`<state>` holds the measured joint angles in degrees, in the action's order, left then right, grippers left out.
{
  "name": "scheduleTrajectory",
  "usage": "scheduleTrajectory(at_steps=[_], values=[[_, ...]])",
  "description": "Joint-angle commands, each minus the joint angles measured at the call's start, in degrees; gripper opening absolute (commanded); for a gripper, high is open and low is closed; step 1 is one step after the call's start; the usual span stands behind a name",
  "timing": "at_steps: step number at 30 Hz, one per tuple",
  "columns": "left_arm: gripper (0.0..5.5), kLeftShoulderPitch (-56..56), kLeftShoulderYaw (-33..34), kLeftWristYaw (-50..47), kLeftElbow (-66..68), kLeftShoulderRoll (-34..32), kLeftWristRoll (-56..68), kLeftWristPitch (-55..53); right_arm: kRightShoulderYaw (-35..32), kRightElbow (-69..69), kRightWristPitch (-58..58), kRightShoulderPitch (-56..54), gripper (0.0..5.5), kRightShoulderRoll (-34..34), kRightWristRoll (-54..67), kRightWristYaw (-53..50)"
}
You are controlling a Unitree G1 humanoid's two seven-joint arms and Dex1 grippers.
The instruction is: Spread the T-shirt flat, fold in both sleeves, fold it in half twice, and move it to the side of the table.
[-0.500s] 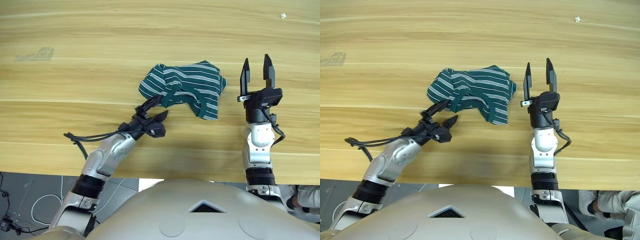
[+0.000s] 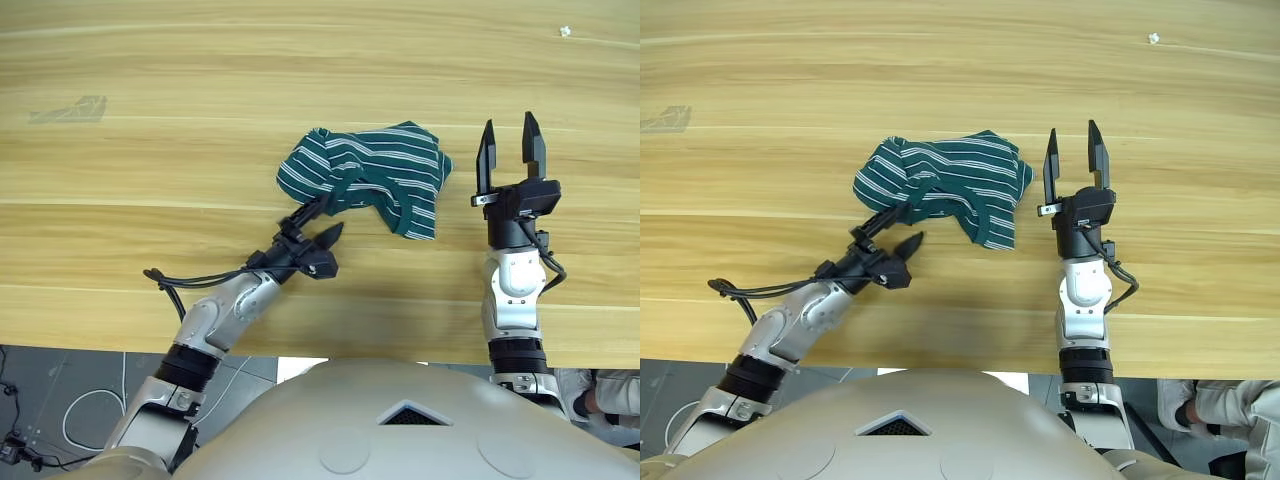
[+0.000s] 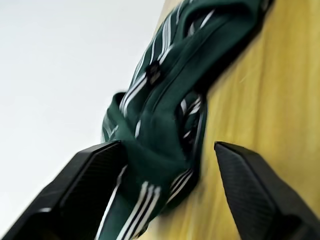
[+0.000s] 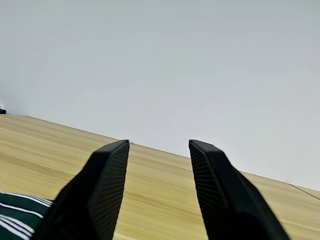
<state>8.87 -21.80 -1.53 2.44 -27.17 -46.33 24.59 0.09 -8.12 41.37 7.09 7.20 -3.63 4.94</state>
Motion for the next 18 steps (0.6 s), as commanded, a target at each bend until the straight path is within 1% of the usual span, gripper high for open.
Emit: scheduleTrajectory(at_steps=[1,12,18], values=[[3.47,0.01,1.05,-1.89,0.99,-1.11,-1.89,-2.15,0.07,0.66,-0.18,0.53,2.21,-0.3,-0.52,-0.5],[3.47,-0.29,-0.34,-3.71,1.38,-1.16,-2.01,-2.44,0.44,0.48,-0.19,0.46,2.21,-0.52,-0.6,-0.41],[2.6,-0.07,-0.89,-4.52,1.13,-1.34,-1.4,-1.42,0.66,0.0,-0.06,0.16,2.21,-0.58,-0.8,-0.41]])
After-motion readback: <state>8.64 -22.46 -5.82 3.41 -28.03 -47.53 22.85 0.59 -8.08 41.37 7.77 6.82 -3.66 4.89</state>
